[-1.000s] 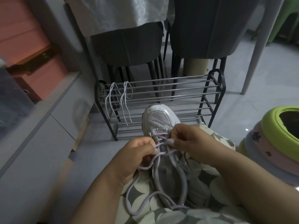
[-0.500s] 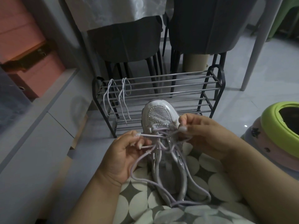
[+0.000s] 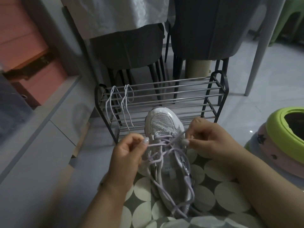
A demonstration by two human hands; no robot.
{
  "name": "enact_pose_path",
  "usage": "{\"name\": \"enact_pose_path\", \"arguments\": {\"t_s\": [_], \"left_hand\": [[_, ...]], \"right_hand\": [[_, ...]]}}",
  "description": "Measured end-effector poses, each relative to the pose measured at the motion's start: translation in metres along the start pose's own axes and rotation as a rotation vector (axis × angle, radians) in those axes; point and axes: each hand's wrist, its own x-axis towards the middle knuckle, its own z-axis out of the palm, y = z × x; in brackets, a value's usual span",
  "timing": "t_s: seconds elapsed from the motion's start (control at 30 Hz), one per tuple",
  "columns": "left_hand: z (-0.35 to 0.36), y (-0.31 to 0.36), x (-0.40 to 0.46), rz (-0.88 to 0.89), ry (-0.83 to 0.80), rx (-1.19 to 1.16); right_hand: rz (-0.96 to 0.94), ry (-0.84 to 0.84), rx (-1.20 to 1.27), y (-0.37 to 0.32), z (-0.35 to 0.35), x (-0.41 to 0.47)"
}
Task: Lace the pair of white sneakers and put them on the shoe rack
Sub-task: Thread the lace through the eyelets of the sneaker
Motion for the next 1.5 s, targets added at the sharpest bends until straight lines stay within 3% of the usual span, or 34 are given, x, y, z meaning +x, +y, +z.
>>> {"name": "enact_pose_path", "arguments": {"t_s": [0.1, 0.23, 0.37, 0.5, 0.57, 0.73, 0.87, 1.07, 1.17, 1.27, 1.33, 1.37, 1.43, 1.5], "left_hand": [[-0.001, -0.005, -0.001, 0.178, -0.021, 0.477], [-0.001, -0.009, 0.002, 0.227, -0.041, 0.655], [0.000, -0.009, 0.001, 0.164, -0.051, 0.537], [-0.009, -0.009, 0.003, -0.007, 0.219, 0.184], [-0.011, -0.010, 0.003, -0.019, 0.251, 0.159], [-0.003, -0.008, -0.002, 0.163, 0.100, 0.449], [-0.001, -0.009, -0.003, 0.198, 0.006, 0.500], [0.001, -0.013, -0.001, 0.216, -0.060, 0.530], [-0.002, -0.010, 0.000, 0.175, 0.066, 0.369], [-0.004, 0.001, 0.000, 0.023, 0.196, -0.173], [-0.004, 0.006, 0.000, -0.038, 0.166, -0.505], [-0.005, 0.008, 0.001, -0.049, 0.151, -0.562], [-0.006, 0.009, 0.001, -0.042, 0.123, -0.548], [-0.006, 0.005, 0.002, -0.018, 0.104, -0.455]], "right_hand": [[0.010, -0.053, -0.283, -0.006, 0.004, -0.004], [0.017, -0.152, -0.386, -0.009, 0.008, -0.004], [0.051, -0.082, -0.260, -0.004, 0.008, -0.002], [0.133, 0.182, -0.248, 0.009, 0.004, 0.005], [0.144, 0.231, -0.294, 0.012, 0.003, 0.006], [0.052, 0.179, -0.342, 0.006, 0.011, 0.000], [-0.059, 0.104, -0.300, 0.000, 0.010, -0.003], [-0.145, -0.098, -0.551, 0.001, 0.013, -0.007], [-0.094, -0.037, -0.321, 0.000, 0.013, -0.006], [0.130, 0.228, 0.379, -0.007, 0.006, -0.002], [0.166, 0.272, 0.888, -0.010, 0.001, 0.000], [0.161, 0.252, 0.997, -0.013, 0.000, -0.001], [0.140, 0.210, 0.911, -0.016, 0.002, -0.002], [0.106, 0.199, 0.580, -0.010, 0.005, -0.006]]}}
